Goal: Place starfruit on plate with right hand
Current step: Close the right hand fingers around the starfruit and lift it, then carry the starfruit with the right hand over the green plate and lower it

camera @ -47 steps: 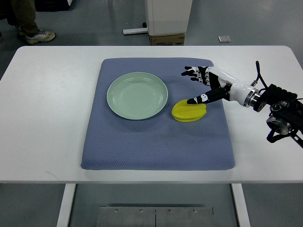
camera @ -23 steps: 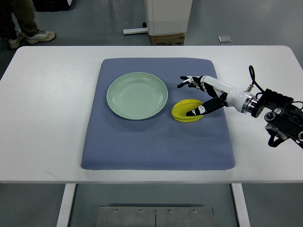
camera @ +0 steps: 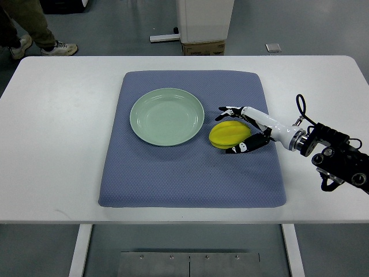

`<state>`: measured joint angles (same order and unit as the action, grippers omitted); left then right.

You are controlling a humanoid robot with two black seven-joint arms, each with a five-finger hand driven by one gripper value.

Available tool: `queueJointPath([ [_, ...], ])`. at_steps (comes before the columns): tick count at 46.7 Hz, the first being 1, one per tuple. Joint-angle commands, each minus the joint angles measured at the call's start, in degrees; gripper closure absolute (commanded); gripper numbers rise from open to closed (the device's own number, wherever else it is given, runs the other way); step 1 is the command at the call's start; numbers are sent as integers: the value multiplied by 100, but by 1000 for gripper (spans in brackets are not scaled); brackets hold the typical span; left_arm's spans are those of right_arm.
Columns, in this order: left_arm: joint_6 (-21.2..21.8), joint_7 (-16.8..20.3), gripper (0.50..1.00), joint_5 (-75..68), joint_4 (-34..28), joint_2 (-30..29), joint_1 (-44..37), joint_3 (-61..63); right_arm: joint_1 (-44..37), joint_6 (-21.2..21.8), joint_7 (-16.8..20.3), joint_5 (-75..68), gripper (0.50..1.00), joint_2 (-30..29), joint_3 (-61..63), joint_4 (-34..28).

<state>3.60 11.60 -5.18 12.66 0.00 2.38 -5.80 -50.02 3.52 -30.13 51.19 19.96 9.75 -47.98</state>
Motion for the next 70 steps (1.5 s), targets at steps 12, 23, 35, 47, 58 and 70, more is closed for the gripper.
queueJointPath([
  [12,0,0,500,0,0,0,0,-9,27,-1,-89,-3,973,8,-70,148],
  [23,0,0,500,0,0,0,0,0,27,-18,-107,-12,1000,8,-114,210],
  [35,0,0,500,0,0,0,0,-9,-245,-273,104,-109,1000,-10,44,201],
  [47,0,0,500,0,0,0,0,0,-790,-273,692,-188,1000,-237,194,219],
  [58,0,0,500,0,0,0,0,0,-1159,-273,1097,-223,1000,-984,88,535],
  [70,0,0,500,0,0,0,0,0,-1432,-282,1247,-223,1000,-1898,-272,1018],
])
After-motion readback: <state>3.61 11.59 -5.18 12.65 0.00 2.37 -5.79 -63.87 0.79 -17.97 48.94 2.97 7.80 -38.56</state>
